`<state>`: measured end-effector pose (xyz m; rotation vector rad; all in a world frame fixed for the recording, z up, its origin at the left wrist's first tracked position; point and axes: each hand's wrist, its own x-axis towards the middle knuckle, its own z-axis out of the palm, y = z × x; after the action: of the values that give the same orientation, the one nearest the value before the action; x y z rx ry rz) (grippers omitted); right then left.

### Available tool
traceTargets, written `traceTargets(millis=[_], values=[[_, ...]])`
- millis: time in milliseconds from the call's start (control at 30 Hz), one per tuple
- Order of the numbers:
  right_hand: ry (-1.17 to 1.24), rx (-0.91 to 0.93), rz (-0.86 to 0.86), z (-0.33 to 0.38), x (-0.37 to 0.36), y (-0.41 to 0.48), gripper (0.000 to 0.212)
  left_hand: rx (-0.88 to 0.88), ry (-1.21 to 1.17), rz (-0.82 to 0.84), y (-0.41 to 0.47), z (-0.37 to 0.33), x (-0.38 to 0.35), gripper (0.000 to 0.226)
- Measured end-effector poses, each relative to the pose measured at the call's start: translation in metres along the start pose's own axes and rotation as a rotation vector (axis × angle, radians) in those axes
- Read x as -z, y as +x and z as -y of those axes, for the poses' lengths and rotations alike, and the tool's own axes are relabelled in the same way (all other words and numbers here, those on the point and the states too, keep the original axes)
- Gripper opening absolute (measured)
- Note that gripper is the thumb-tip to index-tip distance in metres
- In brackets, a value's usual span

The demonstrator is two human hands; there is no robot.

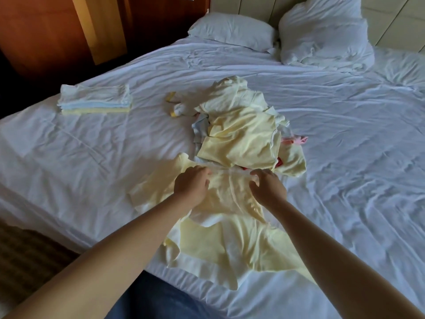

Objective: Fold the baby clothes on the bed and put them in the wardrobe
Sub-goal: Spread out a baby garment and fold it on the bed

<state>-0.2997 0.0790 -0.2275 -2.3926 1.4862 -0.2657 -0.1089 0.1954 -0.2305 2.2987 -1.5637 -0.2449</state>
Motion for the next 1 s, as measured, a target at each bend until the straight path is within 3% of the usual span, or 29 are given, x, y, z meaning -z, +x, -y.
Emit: traceTargets(millis=[167, 300, 400, 467, 633, 767, 867, 1000], values=[[-0.005, -0.092, 0.071, -0.011, -0.007, 0.016, 0.043, 0.007, 0.084, 0.067, 0.030, 0.004, -0.005, 0.031], [0.048, -0.092, 0.041, -0.014, -0.014, 0.023, 0.019, 0.001, 0.113, 0.143, 0.046, 0.003, -0.011, 0.016], [0.119, -0.133, -0.082, -0.017, -0.012, 0.028, 0.008, 0.028, 0.055, 0.014, 0.059, 0.001, -0.010, 0.014], [0.128, -0.156, -0.136, -0.021, -0.010, 0.030, 0.008, 0.021, 0.045, -0.073, 0.068, -0.002, -0.010, 0.012], [0.135, -0.190, -0.075, -0.024, -0.016, 0.031, 0.009, 0.021, 0.053, -0.029, 0.075, 0.003, -0.027, 0.022], [0.129, -0.133, -0.066, -0.026, -0.015, 0.018, 0.033, 0.033, -0.020, -0.068, 0.060, 0.001, -0.023, 0.030], [0.137, -0.034, -0.160, -0.023, -0.014, -0.007, 0.041, -0.086, -0.085, -0.167, 0.030, -0.002, -0.017, 0.034], [0.260, 0.140, -0.142, -0.012, -0.011, -0.050, 0.025, -0.321, -0.204, -0.183, -0.020, -0.003, -0.010, 0.024]])
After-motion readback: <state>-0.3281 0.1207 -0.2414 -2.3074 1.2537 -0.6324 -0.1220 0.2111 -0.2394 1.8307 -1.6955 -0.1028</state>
